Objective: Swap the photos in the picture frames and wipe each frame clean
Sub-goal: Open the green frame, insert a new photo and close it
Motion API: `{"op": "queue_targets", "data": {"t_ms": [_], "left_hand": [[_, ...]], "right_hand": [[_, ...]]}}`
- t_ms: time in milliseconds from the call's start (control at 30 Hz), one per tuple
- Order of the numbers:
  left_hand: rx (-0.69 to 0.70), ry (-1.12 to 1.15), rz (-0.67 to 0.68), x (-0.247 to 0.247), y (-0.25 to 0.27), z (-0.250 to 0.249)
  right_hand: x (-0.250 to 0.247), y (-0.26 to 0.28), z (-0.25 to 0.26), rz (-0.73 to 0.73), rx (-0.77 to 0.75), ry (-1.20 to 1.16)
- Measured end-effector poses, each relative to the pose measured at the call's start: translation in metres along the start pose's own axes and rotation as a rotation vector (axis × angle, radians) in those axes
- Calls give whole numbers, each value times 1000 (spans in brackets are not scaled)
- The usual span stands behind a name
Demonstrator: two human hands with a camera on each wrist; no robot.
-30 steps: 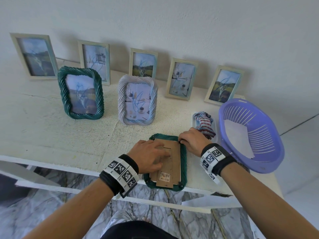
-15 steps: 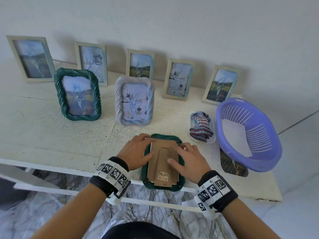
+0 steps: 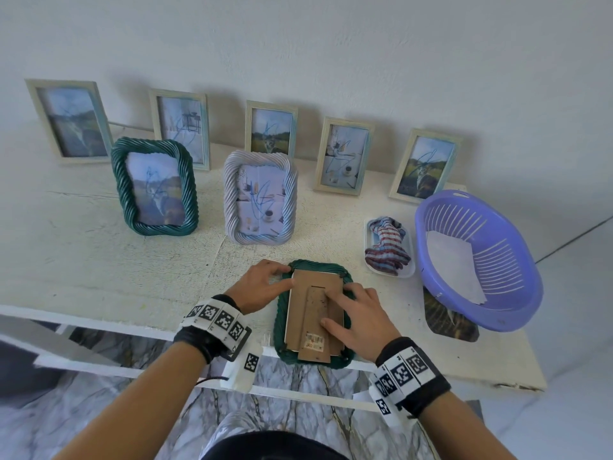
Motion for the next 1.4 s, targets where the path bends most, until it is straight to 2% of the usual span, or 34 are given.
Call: {"op": "queue_targets", "data": {"t_ms": [233, 467, 667, 800, 967, 1100, 1233, 1300, 1400], "left_hand": [[3, 45, -34, -1, 2, -2], [10, -133, -26, 4, 3, -6], [43, -302, 38, 5, 9, -16], [59, -253, -68, 3, 15, -22], [-41, -80, -226, -7, 28, -16], [-55, 20, -387, -36, 45, -25], [36, 86, -515, -61, 58, -66], [124, 192, -504, -58, 59, -94], [256, 373, -347, -32, 50, -123]], "right_hand": [[1, 0, 0, -5, 4, 4], [2, 0, -1, -8, 2, 7], [1, 2, 1, -13, 9, 12], [0, 6, 3, -30, 17, -4], [-2, 11, 11, -62, 13, -96], [-1, 11, 18, -29, -7, -233], [-24, 19, 29, -64, -18, -504], [-37, 26, 31, -32, 5, -763], [-53, 35, 24, 3, 64, -1096]]}}
Point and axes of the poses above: each hand's wrist, its own y-axis away from the middle knuckle, its own x-axis out of the palm, z = x × y, the point moved 9 cm from there along -y, towards the middle knuckle, and after that the axes turned 14 degrees about x, right-handed, at the moved point
